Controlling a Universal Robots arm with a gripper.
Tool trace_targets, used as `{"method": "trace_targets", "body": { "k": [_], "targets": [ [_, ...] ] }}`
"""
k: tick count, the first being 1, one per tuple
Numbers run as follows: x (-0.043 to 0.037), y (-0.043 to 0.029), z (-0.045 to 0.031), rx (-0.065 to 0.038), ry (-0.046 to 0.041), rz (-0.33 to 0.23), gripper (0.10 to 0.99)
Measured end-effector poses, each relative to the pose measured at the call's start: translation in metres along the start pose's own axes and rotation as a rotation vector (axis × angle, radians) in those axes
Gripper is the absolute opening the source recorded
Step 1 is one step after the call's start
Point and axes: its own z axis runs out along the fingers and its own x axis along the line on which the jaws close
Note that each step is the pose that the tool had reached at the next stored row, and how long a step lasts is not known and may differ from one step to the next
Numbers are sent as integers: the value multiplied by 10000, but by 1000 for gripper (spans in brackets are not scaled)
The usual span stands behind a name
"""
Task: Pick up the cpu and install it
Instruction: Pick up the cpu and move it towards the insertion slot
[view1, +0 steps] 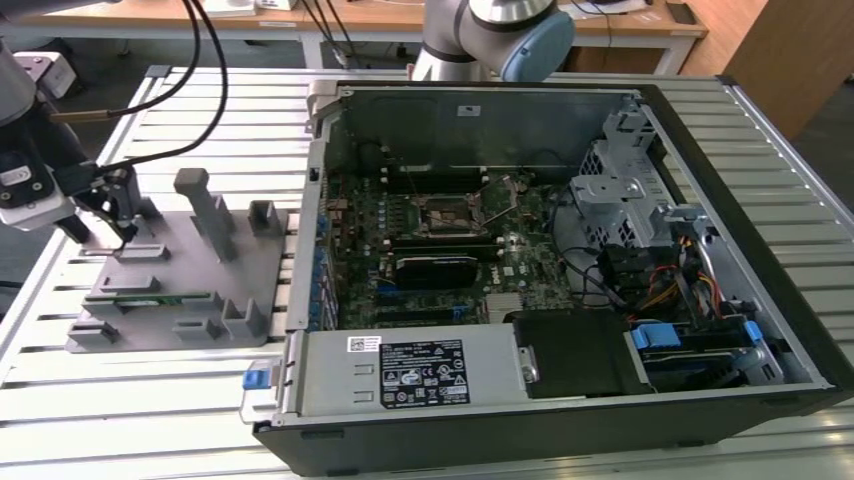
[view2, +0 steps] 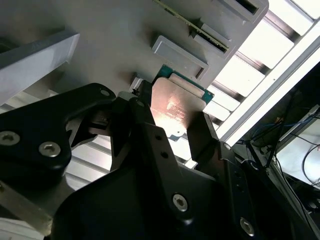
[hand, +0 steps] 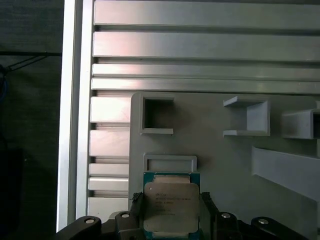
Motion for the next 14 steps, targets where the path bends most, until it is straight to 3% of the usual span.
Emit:
{"method": "trace_targets", "body": {
  "k": [14],
  "targets": [
    [0,4,-90,-1,-1,0,529]
  ]
}}
